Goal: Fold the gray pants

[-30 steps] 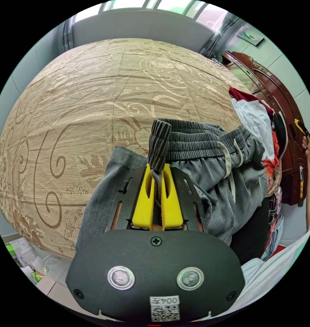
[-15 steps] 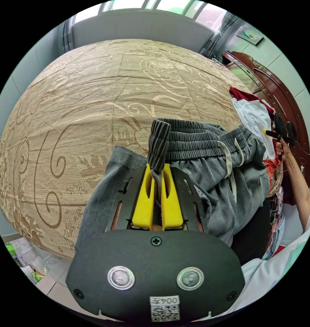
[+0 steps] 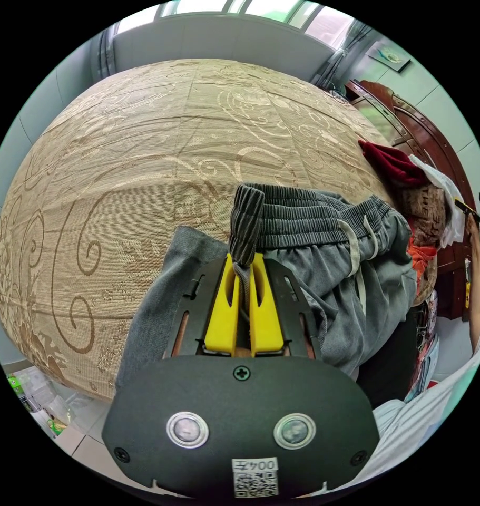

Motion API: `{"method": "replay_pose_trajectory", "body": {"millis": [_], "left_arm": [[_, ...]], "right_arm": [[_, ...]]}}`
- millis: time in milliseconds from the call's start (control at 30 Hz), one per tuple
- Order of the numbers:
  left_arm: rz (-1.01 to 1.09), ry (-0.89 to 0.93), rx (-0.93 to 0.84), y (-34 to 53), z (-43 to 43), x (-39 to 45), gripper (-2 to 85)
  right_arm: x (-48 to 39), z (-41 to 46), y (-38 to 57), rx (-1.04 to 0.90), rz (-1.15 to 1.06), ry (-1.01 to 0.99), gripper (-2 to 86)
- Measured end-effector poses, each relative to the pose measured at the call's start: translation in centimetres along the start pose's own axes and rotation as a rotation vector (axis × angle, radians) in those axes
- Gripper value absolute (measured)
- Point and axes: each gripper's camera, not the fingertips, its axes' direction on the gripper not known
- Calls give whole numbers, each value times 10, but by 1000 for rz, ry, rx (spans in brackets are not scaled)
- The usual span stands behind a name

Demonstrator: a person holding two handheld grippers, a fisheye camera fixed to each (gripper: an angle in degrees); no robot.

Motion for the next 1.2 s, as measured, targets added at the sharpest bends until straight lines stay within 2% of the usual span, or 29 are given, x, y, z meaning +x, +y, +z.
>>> {"method": "replay_pose_trajectory", "body": {"millis": [67, 167, 200, 267, 333, 467, 500, 600, 733, 767, 833, 900, 967, 1033, 1067, 1100, 1167, 1200], "left_arm": [[3, -5, 1, 0, 1, 1, 51], [5, -16, 5, -1, 1, 2, 51], [4, -19, 7, -1, 2, 2, 51], [4, -19, 3, -2, 2, 1, 51], [9, -16, -7, -5, 3, 0, 52], [16, -12, -14, -9, 4, -2, 53], [15, -9, -10, -9, 4, -3, 53], [0, 6, 7, -8, 4, -7, 53], [-5, -13, 8, -11, 3, -7, 52], [-3, -19, 5, -12, 3, -7, 52], [-2, -32, -3, -16, 3, -7, 52], [-7, -36, -5, -18, 2, -8, 52], [-8, -38, -7, -20, 2, -10, 52], [-7, -40, -7, -23, 1, -12, 52], [-7, -40, -6, -24, 1, -13, 52], [-11, -36, -5, -25, 2, -16, 51], [-16, -29, -5, -28, 3, -19, 51], [-16, -28, -7, -30, 2, -21, 51]], "right_arm": [[-4, 32, 1, -55, -7, 39, 54], [-66, 102, 25, -138, -100, 144, 61], [-88, 109, 42, -68, -88, 239, 62], [-99, 102, 58, 1, -59, 258, 64], [-82, 79, 71, 54, 16, 165, 78], [-18, 25, 140, 227, 265, -225, 153], [-21, 24, 164, 235, 277, -339, 172], [-70, 55, 218, 159, 270, -483, 224], [-134, 120, 248, 54, 359, -550, 265], [-151, 138, 244, 33, 384, -583, 262], [-175, 162, 230, -31, 365, -482, 233], [-190, 173, 210, -75, 180, -294, 107], [-168, 171, 205, -50, 151, -173, 67], [-131, 180, 208, -37, 188, -74, 63], [-113, 194, 212, -24, 173, -90, 64], [-102, 215, 215, -60, 154, -213, 69], [-96, 241, 214, -201, 144, -352, 82], [-95, 233, 215, -185, 123, -342, 91]]}}
